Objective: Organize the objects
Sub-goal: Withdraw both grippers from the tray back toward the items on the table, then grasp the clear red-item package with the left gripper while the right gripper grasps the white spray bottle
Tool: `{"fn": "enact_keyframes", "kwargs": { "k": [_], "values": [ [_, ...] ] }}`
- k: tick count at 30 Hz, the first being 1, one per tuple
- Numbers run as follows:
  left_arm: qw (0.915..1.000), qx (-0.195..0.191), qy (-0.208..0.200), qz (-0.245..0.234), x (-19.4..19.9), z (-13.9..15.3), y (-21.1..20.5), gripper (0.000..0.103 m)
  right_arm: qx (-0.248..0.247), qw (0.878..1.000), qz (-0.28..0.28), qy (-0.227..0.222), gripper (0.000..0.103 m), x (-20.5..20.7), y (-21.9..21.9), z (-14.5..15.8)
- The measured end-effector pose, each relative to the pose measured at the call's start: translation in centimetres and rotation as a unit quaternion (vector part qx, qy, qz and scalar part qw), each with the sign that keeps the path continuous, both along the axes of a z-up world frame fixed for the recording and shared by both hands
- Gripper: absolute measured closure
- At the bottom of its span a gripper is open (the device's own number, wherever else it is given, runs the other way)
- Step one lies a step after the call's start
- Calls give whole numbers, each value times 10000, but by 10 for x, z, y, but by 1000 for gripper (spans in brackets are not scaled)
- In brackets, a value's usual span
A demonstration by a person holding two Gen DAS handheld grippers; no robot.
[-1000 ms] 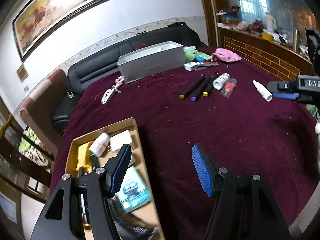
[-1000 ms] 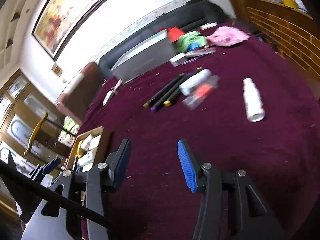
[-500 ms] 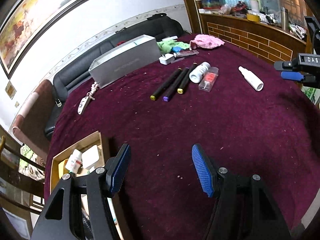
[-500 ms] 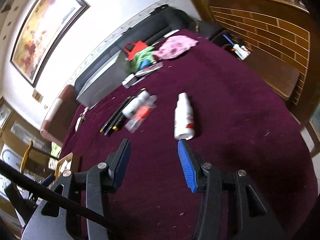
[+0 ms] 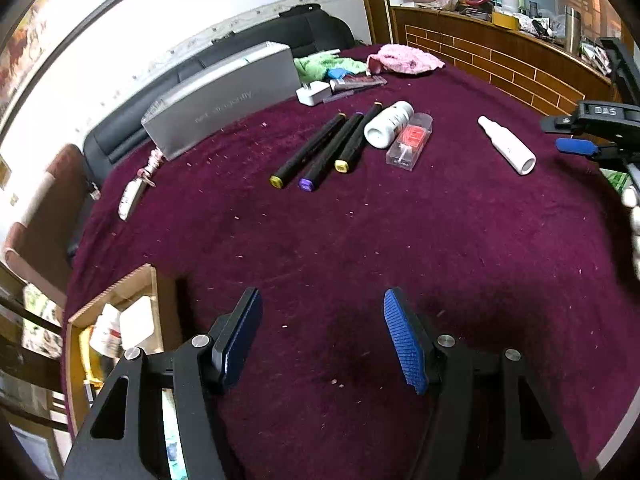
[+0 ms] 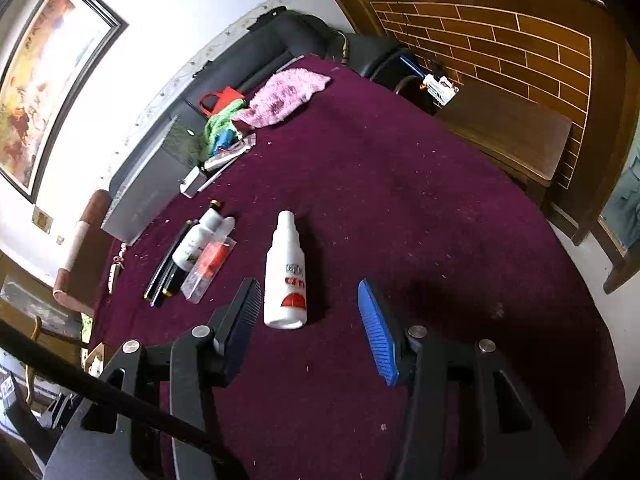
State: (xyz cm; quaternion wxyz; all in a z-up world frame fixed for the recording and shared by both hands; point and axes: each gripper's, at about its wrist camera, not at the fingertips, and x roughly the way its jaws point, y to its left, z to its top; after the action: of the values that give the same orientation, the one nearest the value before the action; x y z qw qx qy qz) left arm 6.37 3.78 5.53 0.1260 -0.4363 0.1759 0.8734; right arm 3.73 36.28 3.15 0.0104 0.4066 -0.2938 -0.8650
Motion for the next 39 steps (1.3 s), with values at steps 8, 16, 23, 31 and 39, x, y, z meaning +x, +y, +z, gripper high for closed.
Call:
{"fn": "enact_keyframes", "kwargs": {
  "k": [8,16,23,31,39],
  "values": [
    [9985,516,-132,-120,-26,-2,10,46,764,9965,217,-245,53,-42,-37,-7],
    [9950,930,-176,-314,-60,0,18,46,1379,9894,330,-315,76,-55,-57,-25],
    [9898,1064,-217,-923,-90,-15,58,46,1101,9932,328,-179,75,-53,-50,-27],
    [9862,1076,-455,-1177,-125,-34,96,46,812,9960,352,-137,76,-55,-44,-28],
    [9857,788,-447,-1418,-131,-50,120,48,683,9970,332,-155,76,-57,-41,-29]
  ]
}}
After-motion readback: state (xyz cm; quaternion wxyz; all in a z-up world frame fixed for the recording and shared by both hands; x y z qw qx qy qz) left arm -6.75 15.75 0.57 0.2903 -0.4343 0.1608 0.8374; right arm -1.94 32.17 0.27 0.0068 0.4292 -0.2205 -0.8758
